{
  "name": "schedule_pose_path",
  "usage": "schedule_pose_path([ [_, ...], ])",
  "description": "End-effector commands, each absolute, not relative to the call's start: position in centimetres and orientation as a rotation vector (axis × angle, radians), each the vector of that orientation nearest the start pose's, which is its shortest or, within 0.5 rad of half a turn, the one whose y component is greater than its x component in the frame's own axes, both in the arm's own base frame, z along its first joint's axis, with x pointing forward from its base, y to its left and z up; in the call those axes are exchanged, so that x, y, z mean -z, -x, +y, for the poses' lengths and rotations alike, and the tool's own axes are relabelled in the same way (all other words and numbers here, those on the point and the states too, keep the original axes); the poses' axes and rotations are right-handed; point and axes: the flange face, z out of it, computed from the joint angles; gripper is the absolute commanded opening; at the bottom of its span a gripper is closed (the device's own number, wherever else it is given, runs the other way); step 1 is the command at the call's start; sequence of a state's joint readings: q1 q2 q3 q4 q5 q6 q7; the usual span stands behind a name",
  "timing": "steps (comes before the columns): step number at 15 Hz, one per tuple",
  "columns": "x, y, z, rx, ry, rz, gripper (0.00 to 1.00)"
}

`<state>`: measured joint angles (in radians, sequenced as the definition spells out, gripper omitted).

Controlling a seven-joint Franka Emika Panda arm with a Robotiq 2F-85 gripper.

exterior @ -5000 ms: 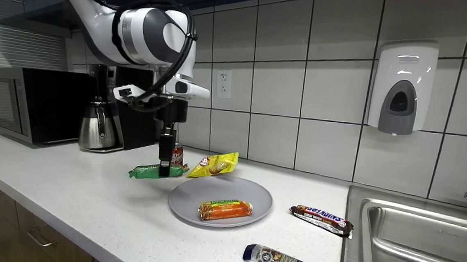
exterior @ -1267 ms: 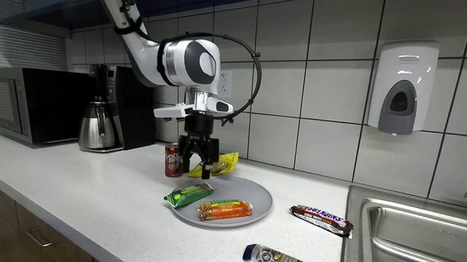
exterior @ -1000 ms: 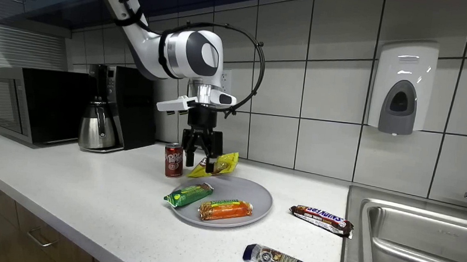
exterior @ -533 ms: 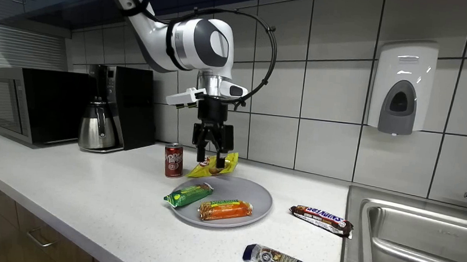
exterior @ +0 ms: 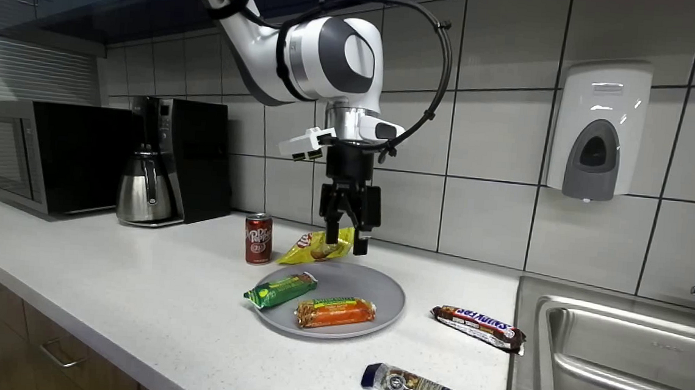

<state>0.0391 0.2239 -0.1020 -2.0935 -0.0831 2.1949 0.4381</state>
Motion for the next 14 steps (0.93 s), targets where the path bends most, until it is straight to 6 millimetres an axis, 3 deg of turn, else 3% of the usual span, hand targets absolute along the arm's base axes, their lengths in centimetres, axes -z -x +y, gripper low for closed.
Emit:
schedule_pose_path([
  [1,-32.2,-56.3,-6.3,-0.142,3.135,0.857,1.0],
  [8,-32.1,-56.9,-10.9,-0.098,3.075,1.078,1.0],
  [14,-32.0,-57.3,-13.6,-0.051,3.005,1.258,1.0],
])
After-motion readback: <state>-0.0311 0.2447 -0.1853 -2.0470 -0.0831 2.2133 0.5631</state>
